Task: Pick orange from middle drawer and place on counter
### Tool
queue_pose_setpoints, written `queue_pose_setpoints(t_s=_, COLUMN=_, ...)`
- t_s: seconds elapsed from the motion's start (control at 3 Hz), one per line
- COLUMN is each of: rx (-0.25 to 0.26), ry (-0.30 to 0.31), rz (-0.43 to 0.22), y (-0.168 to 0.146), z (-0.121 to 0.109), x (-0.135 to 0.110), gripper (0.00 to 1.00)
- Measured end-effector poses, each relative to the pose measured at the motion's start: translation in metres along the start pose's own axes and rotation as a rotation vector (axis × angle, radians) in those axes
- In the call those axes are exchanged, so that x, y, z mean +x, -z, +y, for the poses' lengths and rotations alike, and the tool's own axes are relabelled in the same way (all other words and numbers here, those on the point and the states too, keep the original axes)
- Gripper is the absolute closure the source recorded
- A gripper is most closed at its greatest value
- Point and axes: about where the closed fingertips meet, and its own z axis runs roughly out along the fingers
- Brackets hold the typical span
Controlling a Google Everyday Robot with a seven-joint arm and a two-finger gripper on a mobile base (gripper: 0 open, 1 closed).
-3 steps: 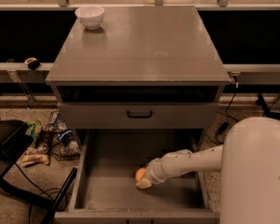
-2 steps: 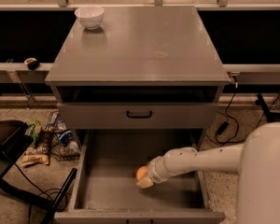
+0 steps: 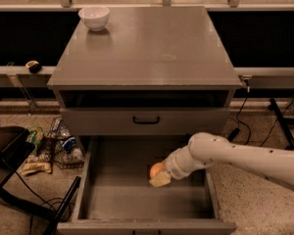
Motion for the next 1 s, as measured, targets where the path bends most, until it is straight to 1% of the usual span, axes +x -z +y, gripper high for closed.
queue_pose_setpoints(t_s=0.33, rx=-0.034, ry=-0.047, rz=-0.003, y=0.061, z=0.008, x=-0.031, gripper=1.0)
queue_pose_setpoints(t_s=0.67, rx=-0.02, ry=-0.077, rz=-0.042, y=0.129, z=0.012, x=-0.061, gripper=1.0)
queue_pose_setpoints(t_s=1.0, rx=0.017, ry=-0.118, rz=-0.076, y=0.189, z=0.01, x=-0.087, gripper=1.0)
